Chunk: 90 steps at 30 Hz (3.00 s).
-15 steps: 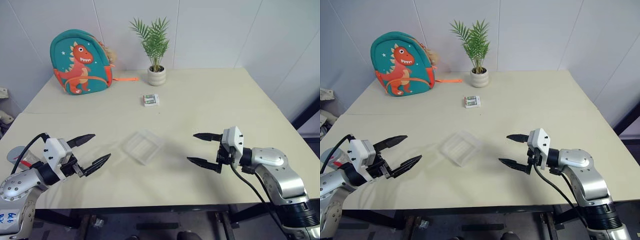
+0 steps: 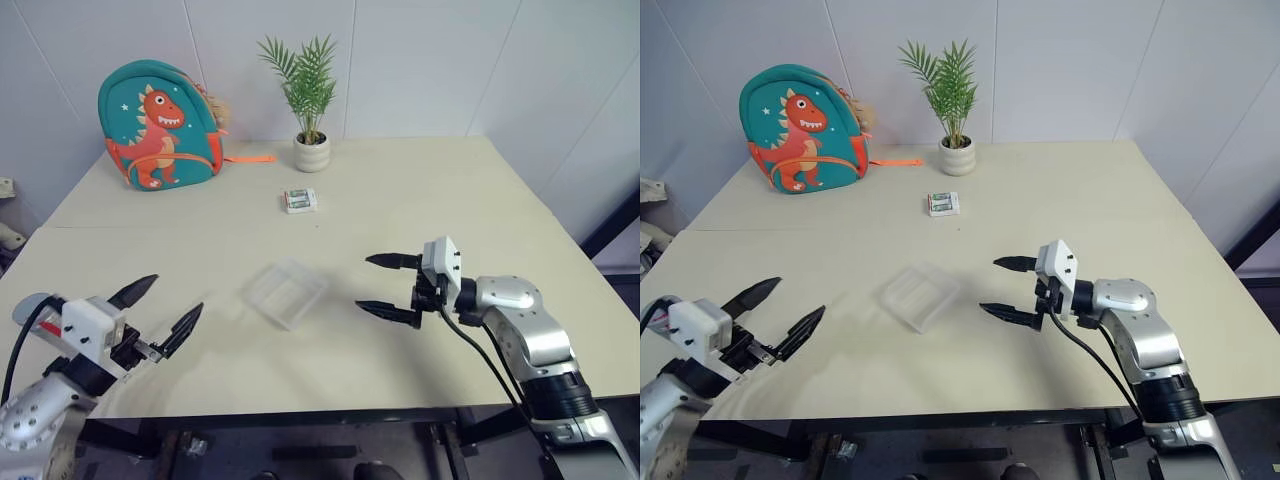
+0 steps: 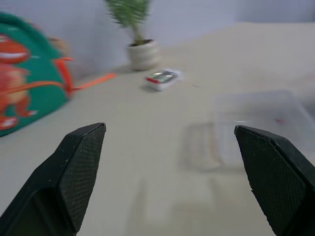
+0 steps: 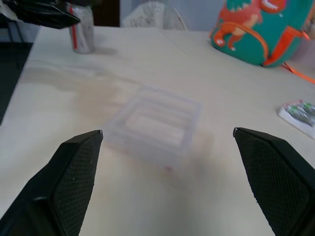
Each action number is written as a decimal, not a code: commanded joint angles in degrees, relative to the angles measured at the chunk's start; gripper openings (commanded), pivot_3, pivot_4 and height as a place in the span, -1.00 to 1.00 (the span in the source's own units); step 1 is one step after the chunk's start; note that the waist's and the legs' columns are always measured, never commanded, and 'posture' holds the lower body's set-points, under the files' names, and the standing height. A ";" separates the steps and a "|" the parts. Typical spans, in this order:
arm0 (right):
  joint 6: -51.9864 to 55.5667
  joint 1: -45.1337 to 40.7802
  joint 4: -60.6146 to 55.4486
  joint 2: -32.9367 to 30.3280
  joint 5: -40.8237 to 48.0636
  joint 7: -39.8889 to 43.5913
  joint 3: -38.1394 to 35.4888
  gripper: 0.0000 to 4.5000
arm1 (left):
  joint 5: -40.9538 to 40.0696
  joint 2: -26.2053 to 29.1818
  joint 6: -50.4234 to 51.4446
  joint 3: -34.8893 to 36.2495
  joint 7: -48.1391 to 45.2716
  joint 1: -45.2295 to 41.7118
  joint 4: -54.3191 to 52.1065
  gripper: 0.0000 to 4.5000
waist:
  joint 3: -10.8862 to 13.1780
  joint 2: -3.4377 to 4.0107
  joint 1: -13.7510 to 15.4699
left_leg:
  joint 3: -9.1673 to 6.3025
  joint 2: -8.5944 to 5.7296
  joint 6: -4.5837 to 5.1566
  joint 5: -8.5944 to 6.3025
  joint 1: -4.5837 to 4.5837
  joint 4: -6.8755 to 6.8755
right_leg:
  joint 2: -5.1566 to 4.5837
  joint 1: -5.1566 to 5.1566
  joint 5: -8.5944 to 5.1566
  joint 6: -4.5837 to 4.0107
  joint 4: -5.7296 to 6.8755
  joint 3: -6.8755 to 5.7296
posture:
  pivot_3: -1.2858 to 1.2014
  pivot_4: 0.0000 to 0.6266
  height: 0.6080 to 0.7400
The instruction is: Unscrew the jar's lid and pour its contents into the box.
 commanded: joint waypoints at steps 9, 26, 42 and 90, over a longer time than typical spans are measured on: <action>-0.44 -9.42 3.79 5.33 2.71 5.58 1.67 1.00 | 16.66 -26.97 -5.49 -0.66 30.47 7.65 -7.07 0.99 | -0.01 -0.09 0.23 | -0.09 -0.02 0.06 -0.05 -0.13 0.65 | 0.09 0.17 0.07 -0.01 -0.01 -0.05 | 0.03 -0.52 1.00; 3.02 -9.51 0.23 5.70 3.63 5.11 1.53 1.00 | 16.36 -20.20 -1.84 6.31 45.30 -7.21 3.57 0.99 | -0.02 -0.13 0.11 | -0.07 0.06 0.14 -0.02 -0.02 0.73 | 0.20 0.53 0.21 -0.28 -0.41 -0.05 | 0.03 -0.52 1.00; 7.29 -8.15 -5.57 5.47 5.74 2.32 1.05 1.00 | 16.67 -15.35 1.57 4.83 45.14 -14.94 12.76 0.99 | -0.02 -0.13 0.17 | -0.18 0.08 0.05 -0.12 -0.02 0.67 | 0.20 0.52 0.36 0.00 -0.37 -0.16 | 0.03 -0.52 1.00; 11.06 -5.27 -10.90 2.91 7.55 -2.09 -0.42 1.00 | 5.60 -1.19 1.84 0.35 28.71 -25.63 22.08 -0.02 | 0.00 -0.17 0.47 | -0.27 0.11 -0.03 -0.17 -0.12 0.53 | 0.12 0.44 0.35 -0.02 -0.49 -0.31 | 0.03 -0.52 1.00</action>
